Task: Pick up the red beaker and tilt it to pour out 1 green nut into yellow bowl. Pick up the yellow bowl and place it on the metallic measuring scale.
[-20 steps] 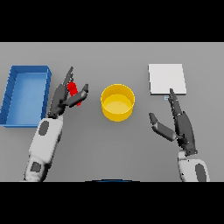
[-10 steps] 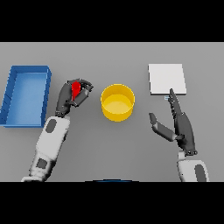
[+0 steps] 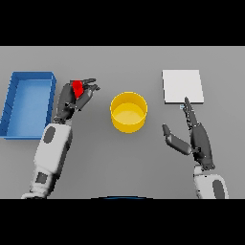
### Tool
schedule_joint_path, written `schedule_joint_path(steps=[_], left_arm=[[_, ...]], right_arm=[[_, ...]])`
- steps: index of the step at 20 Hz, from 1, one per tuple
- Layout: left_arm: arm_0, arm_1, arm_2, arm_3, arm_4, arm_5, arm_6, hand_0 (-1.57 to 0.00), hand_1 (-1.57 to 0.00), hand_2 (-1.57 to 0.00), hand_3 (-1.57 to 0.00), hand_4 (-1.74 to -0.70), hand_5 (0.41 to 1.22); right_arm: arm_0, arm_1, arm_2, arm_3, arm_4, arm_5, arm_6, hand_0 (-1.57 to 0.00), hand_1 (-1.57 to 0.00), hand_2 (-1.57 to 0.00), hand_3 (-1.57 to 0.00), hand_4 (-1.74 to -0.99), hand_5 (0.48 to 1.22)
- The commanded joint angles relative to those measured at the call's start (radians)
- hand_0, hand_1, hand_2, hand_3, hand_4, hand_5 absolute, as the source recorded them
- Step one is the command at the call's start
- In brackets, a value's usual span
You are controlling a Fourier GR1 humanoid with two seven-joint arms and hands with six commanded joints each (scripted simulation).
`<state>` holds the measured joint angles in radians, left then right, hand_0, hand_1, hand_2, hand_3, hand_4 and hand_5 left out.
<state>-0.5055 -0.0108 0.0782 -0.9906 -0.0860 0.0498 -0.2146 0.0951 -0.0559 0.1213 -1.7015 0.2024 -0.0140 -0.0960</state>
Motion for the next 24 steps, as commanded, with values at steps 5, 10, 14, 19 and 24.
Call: schedule_joint_path(steps=[5,10,14,19,24], left_arm=[[-0.021,0.049,-0.042,-0.078,-0.006,-0.028,0.080,-1.56,-1.56,-1.56,-1.55,-1.72,1.130],[-0.062,0.099,-0.070,-0.042,-0.039,-0.038,0.094,-1.56,-1.56,-1.56,-1.55,-1.72,1.139],[-0.103,0.170,-0.171,-0.060,-0.151,-0.054,0.146,-1.56,-1.57,-1.57,-1.56,-1.73,1.124],[-0.174,0.244,-0.333,-0.077,-0.313,-0.104,0.245,-1.57,-1.57,-1.57,-1.57,-1.74,1.129],[-0.271,0.291,-0.506,-0.065,-0.498,-0.152,0.305,-1.57,-1.57,-1.57,-1.57,-1.74,1.174]], right_arm=[[-0.008,-0.016,-0.008,-0.024,0.007,-0.007,-0.009,0.00,0.00,0.00,0.00,-1.219,0.653],[-0.014,-0.002,0.007,-0.008,0.036,-0.025,-0.014,0.00,0.00,0.00,0.00,-1.219,0.661],[-0.001,-0.008,0.009,-0.011,0.045,-0.024,0.006,0.00,0.00,0.00,0.00,-1.199,0.658],[0.003,-0.010,0.014,-0.018,0.044,-0.015,0.003,0.00,0.00,0.00,0.00,-1.178,0.663],[-0.001,-0.011,0.005,-0.016,0.025,-0.005,0.016,0.00,0.00,0.00,0.00,-1.183,0.671]])
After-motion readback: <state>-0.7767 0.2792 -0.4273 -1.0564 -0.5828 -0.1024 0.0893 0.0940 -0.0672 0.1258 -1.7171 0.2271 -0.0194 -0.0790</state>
